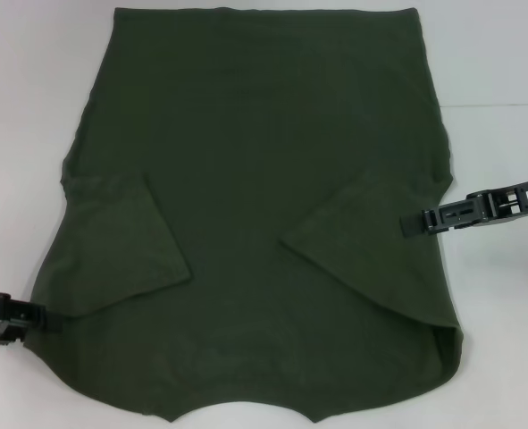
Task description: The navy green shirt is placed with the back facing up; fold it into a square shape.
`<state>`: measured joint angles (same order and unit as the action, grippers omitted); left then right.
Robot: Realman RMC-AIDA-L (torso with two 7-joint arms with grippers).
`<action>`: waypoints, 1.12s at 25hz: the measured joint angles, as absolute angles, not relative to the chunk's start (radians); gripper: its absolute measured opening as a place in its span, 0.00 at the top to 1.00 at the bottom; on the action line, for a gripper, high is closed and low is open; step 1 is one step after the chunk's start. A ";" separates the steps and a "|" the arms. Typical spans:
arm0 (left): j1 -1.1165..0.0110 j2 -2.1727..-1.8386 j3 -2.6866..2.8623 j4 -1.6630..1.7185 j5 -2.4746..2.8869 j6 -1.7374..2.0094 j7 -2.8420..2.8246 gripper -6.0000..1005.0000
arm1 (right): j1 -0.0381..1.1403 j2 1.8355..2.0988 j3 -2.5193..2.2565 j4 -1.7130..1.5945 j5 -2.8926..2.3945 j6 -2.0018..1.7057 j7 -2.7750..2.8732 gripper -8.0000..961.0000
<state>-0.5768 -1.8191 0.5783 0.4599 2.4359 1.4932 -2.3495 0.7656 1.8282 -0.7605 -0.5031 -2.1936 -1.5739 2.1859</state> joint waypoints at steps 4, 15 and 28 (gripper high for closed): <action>-0.574 -1.820 0.573 0.459 2.436 1.465 -2.358 0.54 | 0.766 1.829 -0.761 -0.503 -2.193 -1.572 2.186 0.13; -0.573 -1.820 0.577 0.459 2.436 1.456 -2.367 0.83 | 0.760 1.830 -0.761 -0.503 -2.194 -1.571 2.183 0.14; -0.577 -1.818 0.576 0.462 2.436 1.463 -2.366 0.95 | 0.757 1.825 -0.761 -0.503 -2.203 -1.577 2.214 0.15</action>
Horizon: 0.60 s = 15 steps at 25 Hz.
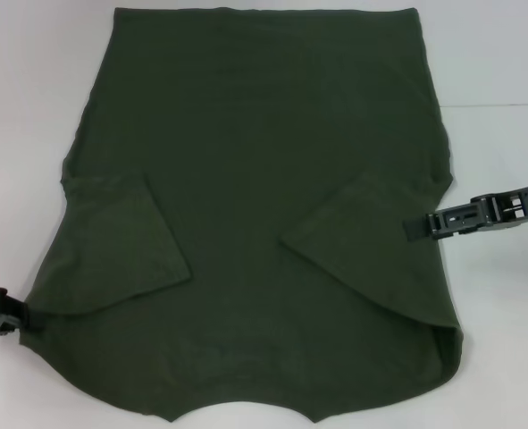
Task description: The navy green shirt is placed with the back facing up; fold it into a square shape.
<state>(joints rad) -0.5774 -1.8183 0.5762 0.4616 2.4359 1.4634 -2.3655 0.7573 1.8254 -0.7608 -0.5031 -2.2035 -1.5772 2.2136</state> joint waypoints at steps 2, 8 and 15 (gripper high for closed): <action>-0.580 -1.818 0.576 0.462 2.436 1.466 -2.365 0.95 | 0.759 1.819 -0.761 -0.503 -2.232 -1.587 2.247 0.15; -0.584 -1.817 0.576 0.464 2.436 1.467 -2.365 0.95 | 0.738 1.791 -0.755 -0.506 -2.286 -1.653 2.345 0.15; -0.585 -1.817 0.573 0.465 2.436 1.466 -2.365 0.95 | 0.707 1.780 -0.759 -0.494 -2.347 -1.660 2.396 0.16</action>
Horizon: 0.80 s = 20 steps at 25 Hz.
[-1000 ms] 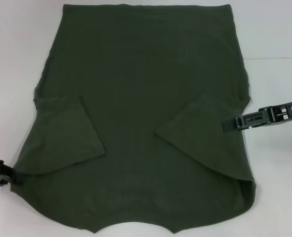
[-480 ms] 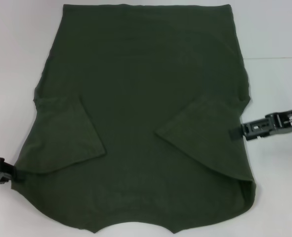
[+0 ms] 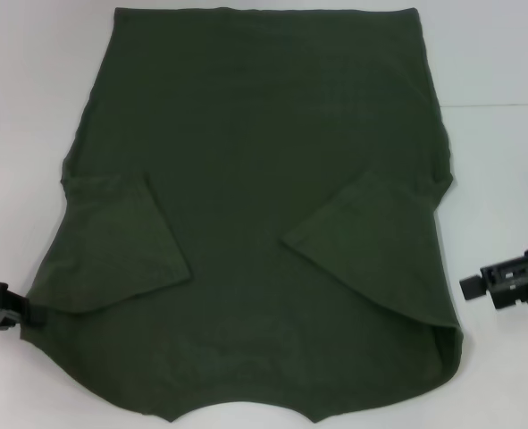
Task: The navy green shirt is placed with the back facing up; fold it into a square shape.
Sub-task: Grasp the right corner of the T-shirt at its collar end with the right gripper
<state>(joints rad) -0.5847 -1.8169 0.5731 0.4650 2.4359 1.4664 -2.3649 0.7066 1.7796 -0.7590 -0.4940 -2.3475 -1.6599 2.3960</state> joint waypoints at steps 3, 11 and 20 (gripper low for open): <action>-0.587 -1.819 0.574 0.465 2.436 1.466 -2.364 0.95 | 0.710 1.789 -0.759 -0.484 -2.397 -1.644 2.412 0.16; -0.591 -1.819 0.577 0.468 2.433 1.465 -2.362 0.95 | 0.731 1.802 -0.761 -0.451 -2.455 -1.616 2.430 0.16; -0.592 -1.821 0.577 0.468 2.430 1.460 -2.359 0.95 | 0.750 1.829 -0.761 -0.450 -2.489 -1.580 2.440 0.17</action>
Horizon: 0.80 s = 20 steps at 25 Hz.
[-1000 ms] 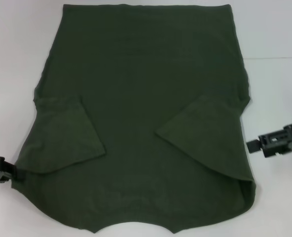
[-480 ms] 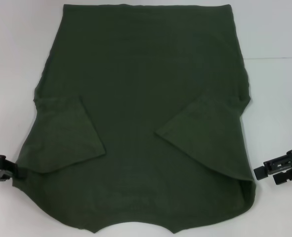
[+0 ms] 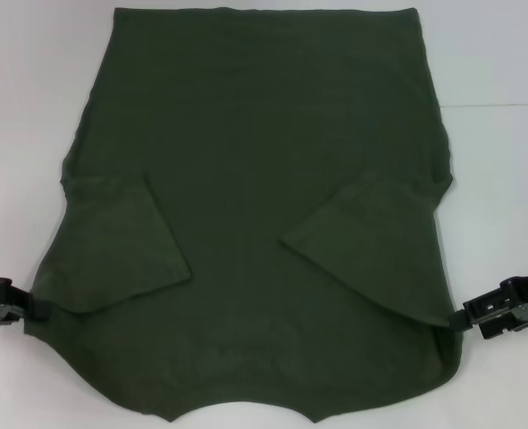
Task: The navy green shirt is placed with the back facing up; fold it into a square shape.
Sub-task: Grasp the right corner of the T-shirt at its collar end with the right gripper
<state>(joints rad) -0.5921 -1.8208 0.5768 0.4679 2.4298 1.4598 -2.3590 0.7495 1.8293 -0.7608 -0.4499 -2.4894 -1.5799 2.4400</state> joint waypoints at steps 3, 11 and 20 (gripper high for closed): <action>-0.592 -1.821 0.575 0.468 2.428 1.460 -2.358 0.95 | 0.758 1.841 -0.761 -0.443 -2.503 -1.573 2.442 0.17; -0.592 -1.819 0.573 0.470 2.428 1.461 -2.358 0.95 | 0.769 1.851 -0.761 -0.437 -2.520 -1.541 2.468 0.24; -0.593 -1.819 0.571 0.471 2.428 1.460 -2.358 0.95 | 0.776 1.862 -0.762 -0.437 -2.531 -1.520 2.487 0.25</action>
